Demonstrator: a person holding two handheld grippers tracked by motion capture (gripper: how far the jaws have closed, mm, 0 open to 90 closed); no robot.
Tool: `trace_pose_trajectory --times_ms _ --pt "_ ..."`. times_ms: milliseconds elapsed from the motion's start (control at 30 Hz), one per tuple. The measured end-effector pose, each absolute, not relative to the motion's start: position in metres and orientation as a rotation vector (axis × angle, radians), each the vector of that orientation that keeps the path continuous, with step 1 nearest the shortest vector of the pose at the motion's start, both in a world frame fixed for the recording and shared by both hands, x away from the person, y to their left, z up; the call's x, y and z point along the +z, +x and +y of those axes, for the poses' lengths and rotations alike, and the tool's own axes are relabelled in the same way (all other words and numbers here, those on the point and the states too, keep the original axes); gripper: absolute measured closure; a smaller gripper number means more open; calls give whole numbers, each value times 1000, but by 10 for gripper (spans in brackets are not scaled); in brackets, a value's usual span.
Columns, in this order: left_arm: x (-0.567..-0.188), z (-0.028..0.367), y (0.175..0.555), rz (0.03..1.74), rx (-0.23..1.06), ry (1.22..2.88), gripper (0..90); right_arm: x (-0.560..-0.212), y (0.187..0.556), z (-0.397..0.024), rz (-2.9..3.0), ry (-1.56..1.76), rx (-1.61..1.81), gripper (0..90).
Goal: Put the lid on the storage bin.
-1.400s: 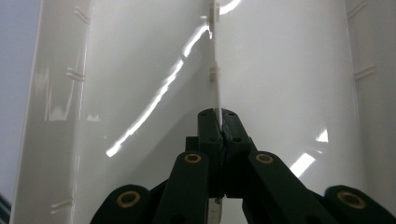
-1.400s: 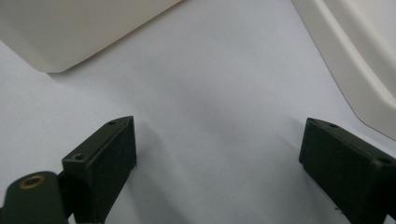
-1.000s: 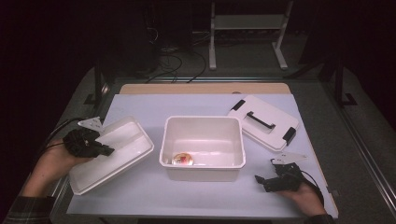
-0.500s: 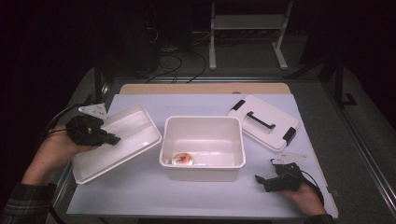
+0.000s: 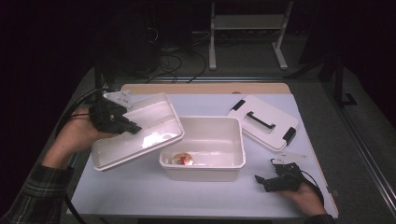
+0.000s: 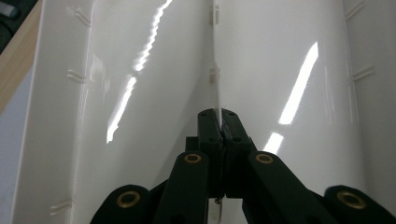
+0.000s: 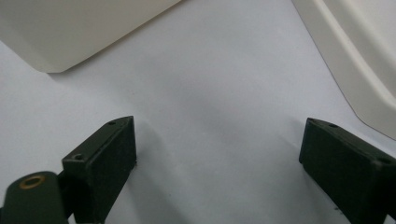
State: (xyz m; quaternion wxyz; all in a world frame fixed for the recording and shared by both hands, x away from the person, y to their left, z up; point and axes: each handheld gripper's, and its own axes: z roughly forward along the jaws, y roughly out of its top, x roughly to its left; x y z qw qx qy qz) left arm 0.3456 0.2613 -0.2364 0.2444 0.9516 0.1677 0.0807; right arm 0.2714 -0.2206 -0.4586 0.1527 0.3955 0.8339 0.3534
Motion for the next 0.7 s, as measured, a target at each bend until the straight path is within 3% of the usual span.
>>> trace_pose_trajectory --times_ms 700 --pt "-245 169 367 132 173 2642 884 -459 271 -221 2391 1139 1018 102"
